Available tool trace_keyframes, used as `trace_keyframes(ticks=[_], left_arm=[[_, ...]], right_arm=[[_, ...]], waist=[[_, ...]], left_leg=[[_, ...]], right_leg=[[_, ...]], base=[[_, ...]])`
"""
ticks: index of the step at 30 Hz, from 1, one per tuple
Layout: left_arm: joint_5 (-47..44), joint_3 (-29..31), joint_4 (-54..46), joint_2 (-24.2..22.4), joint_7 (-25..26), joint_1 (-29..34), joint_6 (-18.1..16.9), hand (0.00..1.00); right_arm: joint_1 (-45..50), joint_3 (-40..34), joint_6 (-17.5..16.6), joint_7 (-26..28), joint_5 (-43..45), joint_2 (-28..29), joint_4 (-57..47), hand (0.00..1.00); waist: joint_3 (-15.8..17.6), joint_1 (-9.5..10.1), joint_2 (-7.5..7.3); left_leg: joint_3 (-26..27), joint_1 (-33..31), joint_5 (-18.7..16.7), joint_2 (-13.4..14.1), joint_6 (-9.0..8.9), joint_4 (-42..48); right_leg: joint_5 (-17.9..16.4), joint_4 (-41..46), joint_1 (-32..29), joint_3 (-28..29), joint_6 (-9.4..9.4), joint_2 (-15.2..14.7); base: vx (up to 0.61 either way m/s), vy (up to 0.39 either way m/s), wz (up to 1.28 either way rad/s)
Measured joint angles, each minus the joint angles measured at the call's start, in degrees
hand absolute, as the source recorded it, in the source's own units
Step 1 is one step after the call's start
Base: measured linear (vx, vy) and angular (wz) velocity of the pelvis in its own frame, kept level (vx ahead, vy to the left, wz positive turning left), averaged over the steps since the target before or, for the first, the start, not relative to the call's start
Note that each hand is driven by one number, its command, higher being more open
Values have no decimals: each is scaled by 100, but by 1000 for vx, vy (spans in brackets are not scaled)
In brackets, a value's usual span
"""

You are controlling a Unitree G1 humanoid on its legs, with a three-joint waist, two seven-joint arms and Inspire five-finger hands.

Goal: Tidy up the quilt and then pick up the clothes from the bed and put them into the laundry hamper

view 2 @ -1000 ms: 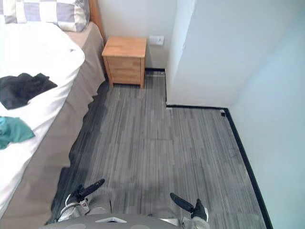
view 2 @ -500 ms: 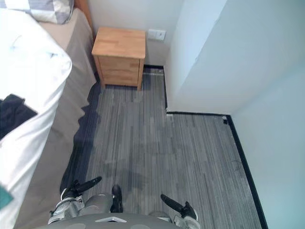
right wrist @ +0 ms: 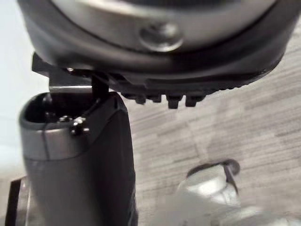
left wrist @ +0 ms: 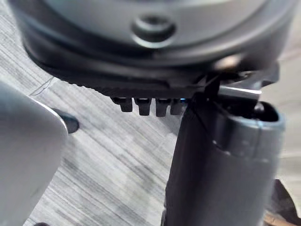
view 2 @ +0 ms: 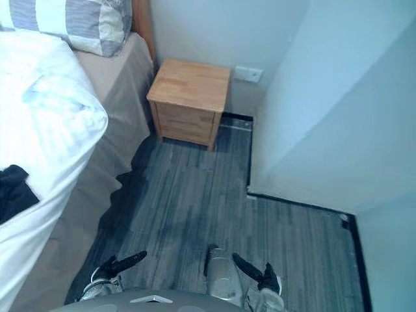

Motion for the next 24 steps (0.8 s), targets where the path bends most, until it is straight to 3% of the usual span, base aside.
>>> trace_keyframes(ticks=[1, 3, 4, 6, 8, 10, 11, 12, 13, 15, 16, 17, 18, 20, 22, 24], left_arm=[[-9, 85, -22, -46, -19, 37, -21, 100], [-71, 211, -209, -137, -120, 58, -24, 100], [-119, 209, -273, -147, -126, 65, -27, 100], [-249, 247, -448, -143, -110, 91, -87, 100], [-246, 227, -501, -132, -115, 105, -135, 100], [-250, 134, -510, -98, -114, 95, -143, 100], [-246, 57, -474, -68, -112, 95, -139, 100], [-258, -42, -402, -37, -112, 90, -137, 100], [-285, -49, -361, -14, -119, 66, -138, 100], [-249, -131, -277, 170, -193, 7, -137, 100], [-249, -95, -265, 208, -209, -7, -121, 100], [-240, -61, -158, 243, -219, -44, -87, 100], [-223, -168, -29, 278, -211, -55, -85, 100], [-110, -473, 149, 465, -204, -55, -19, 100], [28, -657, 273, 581, -203, -56, 38, 100], [40, -845, 250, 580, -206, -85, 37, 100]], right_arm=[[35, -7, 24, -21, -1, -5, -29, 100], [110, 119, 76, -24, -26, -158, -65, 100], [111, 170, 78, -23, -69, -184, -64, 100], [127, 367, 74, -20, -292, -227, -61, 100], [133, 438, 86, -22, -447, -228, -41, 100], [90, 429, 118, -19, -440, -239, 43, 100], [21, 398, 140, -16, -439, -249, 135, 100], [-76, 304, 151, -8, -436, -270, 248, 100], [-113, 263, 161, -8, -435, -245, 342, 100], [-276, 210, 166, 5, -435, -141, 535, 100], [-280, 204, 157, 27, -436, -131, 558, 100], [-293, 119, 161, 54, -435, -108, 608, 100], [-268, 29, 167, 61, -432, -105, 614, 100], [-227, -5, 166, 77, -427, -103, 605, 100], [-182, -18, 109, 111, -328, -35, 461, 100], [-168, -115, 22, 107, -340, -21, 342, 100]], waist=[[-3, -55, 30], [4, -29, 233], [28, -25, 246], [31, 144, 181], [17, 184, 123], [16, 220, 93], [14, 234, 88], [7, 232, 119], [16, 269, 51], [-52, 267, -208], [-52, 273, -241], [-47, 251, -271], [-43, 184, -275], [-2, 29, -206], [-20, -74, -204], [-13, -53, -188]], left_leg=[[-152, -247, -4, 108, -7, 662], [-209, -1388, 351, 511, -294, 3163], [-71, -1638, 363, 654, -307, 3679], [751, -2230, 349, 1024, -285, 4318], [1314, -2570, 282, 1026, -216, 3939], [1911, -2681, 234, 747, -224, 2924], [2280, -2640, 382, 492, -124, 1962], [2610, -2583, 896, 217, 222, 866], [2734, -2465, 1029, 76, 808, 616], [2650, -2209, 1074, -391, 863, 13], [2617, -2149, 1027, -453, 895, -25], [2506, -1915, 925, -584, 900, -159], [2323, -1584, 837, -689, 844, -355], [2041, -1102, 701, -715, 770, -493], [1823, -657, 644, -702, 718, -665], [1571, -307, 589, -617, 601, -833]], right_leg=[[-179, -30, 230, -171, -6, -23], [-330, -470, 996, -731, -132, 56], [-343, -616, 1231, -860, -151, 78], [-341, -1281, 2051, -1217, -138, 80], [-306, -1733, 2530, -1524, 5, 42], [-260, -2035, 2846, -1787, 99, -12], [-237, -2179, 3025, -1906, 144, -31], [-235, -2248, 3110, -1903, 204, -6], [-243, -2266, 3152, -1850, 253, -10], [115, -2309, 3141, -1437, 428, -195], [165, -2150, 3117, -1326, 459, -253], [226, -1238, 2859, -1059, 531, -426], [506, 40, 2458, -770, 698, -590], [600, 1881, 1820, -298, 840, -618], [474, 2713, 1360, -376, 638, -677], [145, 2303, 889, -569, 401, -686]], base=[[334, -348, 88], [294, -308, 98], [257, -244, 89], [281, -232, 71], [259, -121, 72], [344, -23, 65], [393, 73, 46], [398, 94, 39], [385, 88, 40], [372, 94, 39], [391, 132, 39], [404, 132, 51], [489, 124, 58], [467, 17, 77], [288, -52, 69], [370, -163, 68]])
